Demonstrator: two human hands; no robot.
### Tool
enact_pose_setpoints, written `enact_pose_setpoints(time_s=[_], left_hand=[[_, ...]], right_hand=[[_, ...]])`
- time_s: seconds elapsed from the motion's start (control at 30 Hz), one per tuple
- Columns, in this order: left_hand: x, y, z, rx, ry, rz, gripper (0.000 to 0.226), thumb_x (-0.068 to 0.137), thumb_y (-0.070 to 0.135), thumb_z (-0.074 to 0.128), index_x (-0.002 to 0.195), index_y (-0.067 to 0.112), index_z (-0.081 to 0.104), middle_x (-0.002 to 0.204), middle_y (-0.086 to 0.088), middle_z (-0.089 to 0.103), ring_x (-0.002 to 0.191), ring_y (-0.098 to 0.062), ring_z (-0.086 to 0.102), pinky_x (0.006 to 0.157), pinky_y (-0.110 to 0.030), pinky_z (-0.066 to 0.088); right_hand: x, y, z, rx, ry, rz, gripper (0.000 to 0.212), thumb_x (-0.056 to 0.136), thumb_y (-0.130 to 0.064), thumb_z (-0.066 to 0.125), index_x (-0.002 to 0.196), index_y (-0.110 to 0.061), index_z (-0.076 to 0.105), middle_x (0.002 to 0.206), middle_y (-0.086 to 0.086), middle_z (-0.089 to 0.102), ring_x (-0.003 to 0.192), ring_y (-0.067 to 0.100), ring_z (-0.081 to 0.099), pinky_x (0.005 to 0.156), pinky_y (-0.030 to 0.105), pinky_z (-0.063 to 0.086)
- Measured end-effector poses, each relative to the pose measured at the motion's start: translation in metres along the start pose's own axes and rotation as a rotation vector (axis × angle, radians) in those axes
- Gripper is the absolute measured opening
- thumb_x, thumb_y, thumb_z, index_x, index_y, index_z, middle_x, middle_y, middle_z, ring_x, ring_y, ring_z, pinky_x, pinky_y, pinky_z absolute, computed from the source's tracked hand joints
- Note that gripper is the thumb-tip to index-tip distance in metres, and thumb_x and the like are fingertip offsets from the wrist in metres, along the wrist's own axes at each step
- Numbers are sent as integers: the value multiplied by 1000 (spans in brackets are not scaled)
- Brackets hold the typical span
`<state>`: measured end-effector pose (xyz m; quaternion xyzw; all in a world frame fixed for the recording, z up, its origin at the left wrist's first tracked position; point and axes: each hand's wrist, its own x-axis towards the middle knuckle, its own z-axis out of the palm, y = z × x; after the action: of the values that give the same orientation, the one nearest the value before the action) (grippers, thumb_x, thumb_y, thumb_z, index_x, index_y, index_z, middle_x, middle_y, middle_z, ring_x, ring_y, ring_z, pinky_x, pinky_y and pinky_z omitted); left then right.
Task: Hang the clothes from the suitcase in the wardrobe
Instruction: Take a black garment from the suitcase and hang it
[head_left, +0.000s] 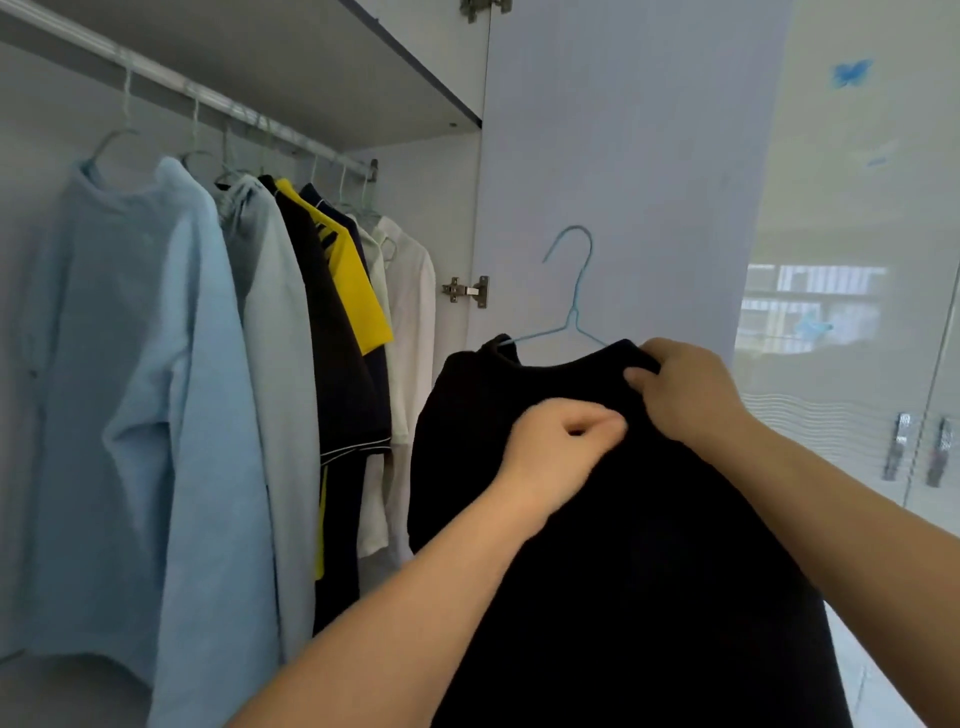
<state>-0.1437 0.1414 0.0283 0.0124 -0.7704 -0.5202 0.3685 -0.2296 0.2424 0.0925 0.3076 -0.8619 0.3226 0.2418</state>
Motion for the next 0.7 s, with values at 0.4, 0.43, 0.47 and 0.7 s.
enact_pose_setpoints(time_s=[0.4,0.43,0.47,0.7], left_hand=[[6,44,-55,830,478,112,45,94,34,56,137,24,47,122,2,62,117,-22,52,109,-37,29],[2,47,-56,793,505,110,36,95,34,55,130,24,52,113,3,65,109,-21,55,104,-35,30],[-1,50,-59,763,548,101,28,95,33,54,121,23,56,106,3,66,101,-20,55,100,-33,29],[-3,66,-117,673,825,130,21,96,9,46,108,12,63,102,-4,63,86,-14,40,108,-43,33]], right_hand=[[-17,39,-101,178,43,-354,16,96,-22,55,108,-23,64,93,-8,62,86,10,55,71,11,36],[-19,38,-101,182,48,-359,17,96,-22,55,110,-22,64,94,-7,62,88,12,55,73,16,36],[-21,35,-99,190,52,-370,17,96,-22,55,110,-22,64,95,-7,63,89,12,55,73,18,36],[-14,-15,-84,156,-107,-451,16,92,-35,58,91,-21,66,86,-4,67,83,11,60,72,25,42]])
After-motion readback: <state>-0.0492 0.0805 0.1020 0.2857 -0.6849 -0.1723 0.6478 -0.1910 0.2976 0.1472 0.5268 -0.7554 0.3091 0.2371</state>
